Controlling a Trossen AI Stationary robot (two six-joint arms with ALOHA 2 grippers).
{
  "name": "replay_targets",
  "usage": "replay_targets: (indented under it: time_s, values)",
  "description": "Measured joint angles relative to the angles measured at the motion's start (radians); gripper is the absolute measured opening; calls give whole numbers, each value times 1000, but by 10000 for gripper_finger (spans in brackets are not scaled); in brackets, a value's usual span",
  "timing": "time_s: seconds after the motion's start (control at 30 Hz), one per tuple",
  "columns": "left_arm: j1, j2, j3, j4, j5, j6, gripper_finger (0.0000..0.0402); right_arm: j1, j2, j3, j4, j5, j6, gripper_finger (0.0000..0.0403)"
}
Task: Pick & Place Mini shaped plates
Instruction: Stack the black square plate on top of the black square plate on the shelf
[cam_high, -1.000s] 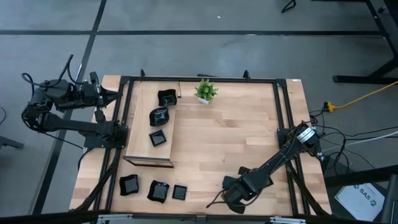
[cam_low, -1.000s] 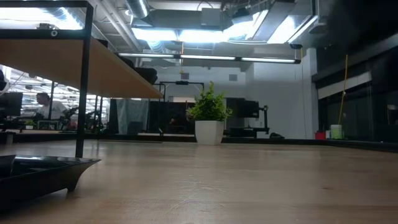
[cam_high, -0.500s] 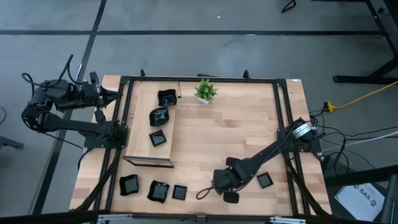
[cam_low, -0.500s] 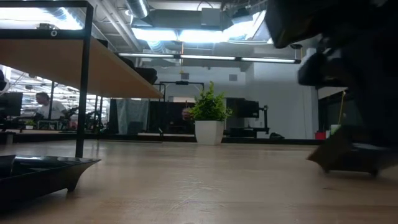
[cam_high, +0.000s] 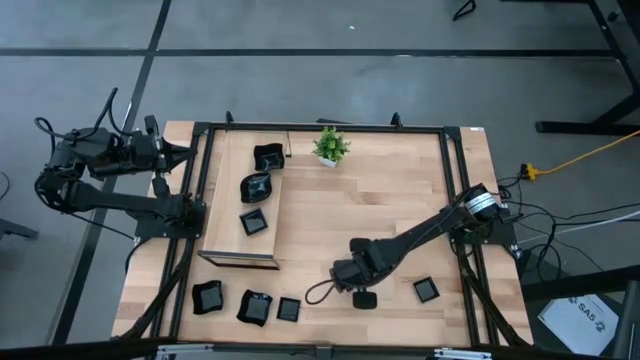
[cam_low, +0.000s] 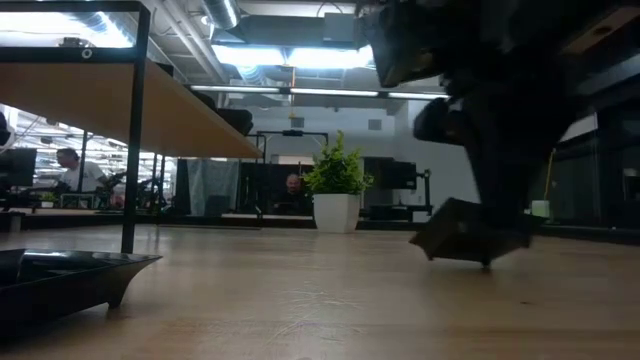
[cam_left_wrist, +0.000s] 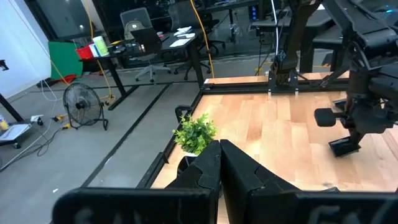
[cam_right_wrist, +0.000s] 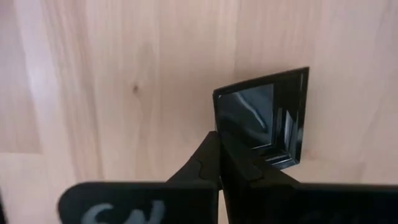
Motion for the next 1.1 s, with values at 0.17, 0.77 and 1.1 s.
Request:
replay_targets:
  time_s: [0.17, 0.77, 1.1]
  values:
    - [0, 0, 0, 0, 0, 0, 4, -22, 0, 0, 28, 3, -63, 2]
    - [0, 0, 0, 0, 0, 0, 4, -91, 1, 4, 90, 24, -276, 2]
    - [0, 0, 0, 0, 0, 0, 4, -91, 2, 167, 83, 181, -526, 2]
